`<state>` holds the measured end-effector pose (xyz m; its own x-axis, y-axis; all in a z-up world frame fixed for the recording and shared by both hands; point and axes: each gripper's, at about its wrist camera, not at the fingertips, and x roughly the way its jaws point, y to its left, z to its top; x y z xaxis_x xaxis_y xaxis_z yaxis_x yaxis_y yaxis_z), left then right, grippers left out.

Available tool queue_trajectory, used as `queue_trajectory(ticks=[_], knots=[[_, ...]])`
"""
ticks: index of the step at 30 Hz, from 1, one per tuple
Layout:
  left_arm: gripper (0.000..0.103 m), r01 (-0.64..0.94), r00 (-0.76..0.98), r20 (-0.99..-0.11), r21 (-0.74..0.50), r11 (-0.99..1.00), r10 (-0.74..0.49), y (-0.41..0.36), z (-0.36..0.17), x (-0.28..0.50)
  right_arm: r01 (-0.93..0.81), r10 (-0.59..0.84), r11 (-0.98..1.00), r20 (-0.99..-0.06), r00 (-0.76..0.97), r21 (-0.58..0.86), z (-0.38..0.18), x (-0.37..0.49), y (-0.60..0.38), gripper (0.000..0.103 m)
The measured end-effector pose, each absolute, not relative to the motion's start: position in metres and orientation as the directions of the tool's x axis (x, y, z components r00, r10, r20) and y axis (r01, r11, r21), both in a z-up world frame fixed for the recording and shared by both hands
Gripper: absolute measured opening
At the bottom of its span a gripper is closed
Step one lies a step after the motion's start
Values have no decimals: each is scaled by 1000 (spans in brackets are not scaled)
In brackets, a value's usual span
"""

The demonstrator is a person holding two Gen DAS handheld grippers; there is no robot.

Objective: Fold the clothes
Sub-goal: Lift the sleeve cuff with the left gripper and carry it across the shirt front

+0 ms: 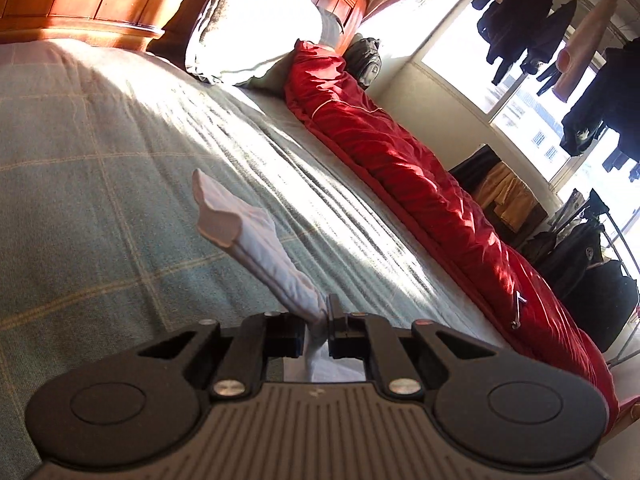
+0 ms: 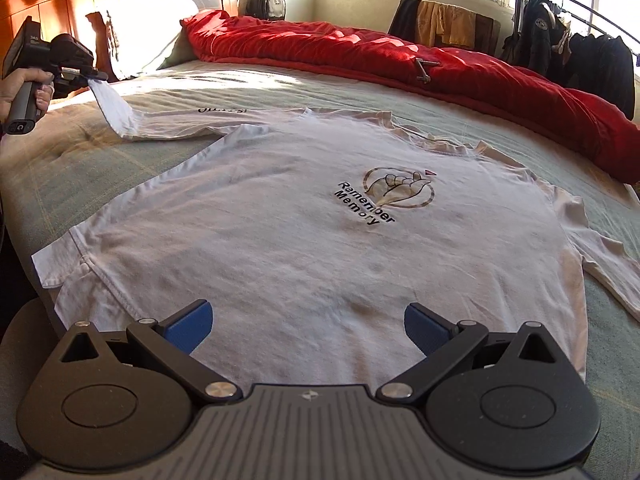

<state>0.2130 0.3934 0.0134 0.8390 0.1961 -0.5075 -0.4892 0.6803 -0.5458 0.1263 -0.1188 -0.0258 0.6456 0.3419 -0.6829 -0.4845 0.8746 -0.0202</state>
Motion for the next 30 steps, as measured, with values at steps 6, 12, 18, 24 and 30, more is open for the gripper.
queue_trajectory(ticks=[6,12,18,24,30], knots=[[8,-406,863,-488,-509,759,134,346,50,247,-464,349,886,-659,666,0,-21,119,-137,103],[8,-335,871,-487,-481,810,70,296,76,279,-450,354,893,-648,674,19,-21,114,-156,103],[8,-246,865,-501,-455,856,-18,239,92,309,-432,346,902,-648,678,29,-22,112,-176,103],[8,-181,859,-508,-426,887,-68,186,98,333,-413,344,909,-646,681,49,-23,110,-195,103],[8,-114,857,-498,-430,896,-130,138,104,356,-384,337,920,-644,687,72,-29,109,-214,103]])
